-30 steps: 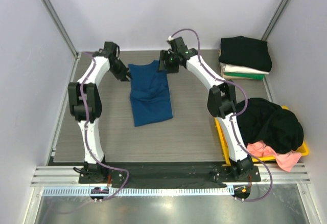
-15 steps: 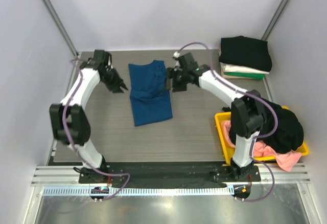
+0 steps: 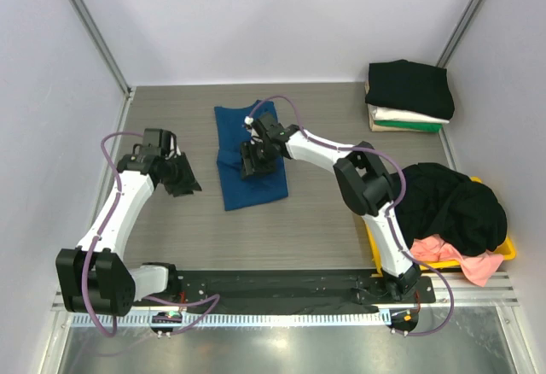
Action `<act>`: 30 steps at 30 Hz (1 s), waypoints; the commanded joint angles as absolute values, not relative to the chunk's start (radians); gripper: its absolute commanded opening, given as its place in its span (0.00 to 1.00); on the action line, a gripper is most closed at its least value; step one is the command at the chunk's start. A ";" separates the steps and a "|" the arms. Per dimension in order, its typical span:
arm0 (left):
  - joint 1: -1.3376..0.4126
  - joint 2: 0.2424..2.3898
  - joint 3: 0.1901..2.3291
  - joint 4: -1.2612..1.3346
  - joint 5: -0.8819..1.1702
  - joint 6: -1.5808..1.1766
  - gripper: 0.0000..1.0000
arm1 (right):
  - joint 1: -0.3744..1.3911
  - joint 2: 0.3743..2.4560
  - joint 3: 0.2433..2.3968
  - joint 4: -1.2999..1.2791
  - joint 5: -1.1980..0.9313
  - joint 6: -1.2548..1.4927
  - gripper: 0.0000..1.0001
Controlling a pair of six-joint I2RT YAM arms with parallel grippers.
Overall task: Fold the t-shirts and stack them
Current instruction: Fold the tshirt
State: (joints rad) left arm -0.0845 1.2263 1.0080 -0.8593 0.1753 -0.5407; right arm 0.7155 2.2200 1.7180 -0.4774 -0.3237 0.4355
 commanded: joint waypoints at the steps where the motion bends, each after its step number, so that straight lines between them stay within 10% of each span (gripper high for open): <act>1: -0.083 1.189 0.927 -0.792 0.135 -0.474 0.29 | 0.690 2.272 1.920 -0.540 -0.279 0.359 0.59; 13: -0.080 1.221 0.927 -0.782 0.169 -0.463 0.29 | 0.425 2.397 2.229 -0.638 -0.261 0.345 0.63; 30: -0.110 1.160 0.894 -0.749 0.167 -0.499 0.31 | 0.423 1.701 1.091 -0.120 -0.537 0.495 0.70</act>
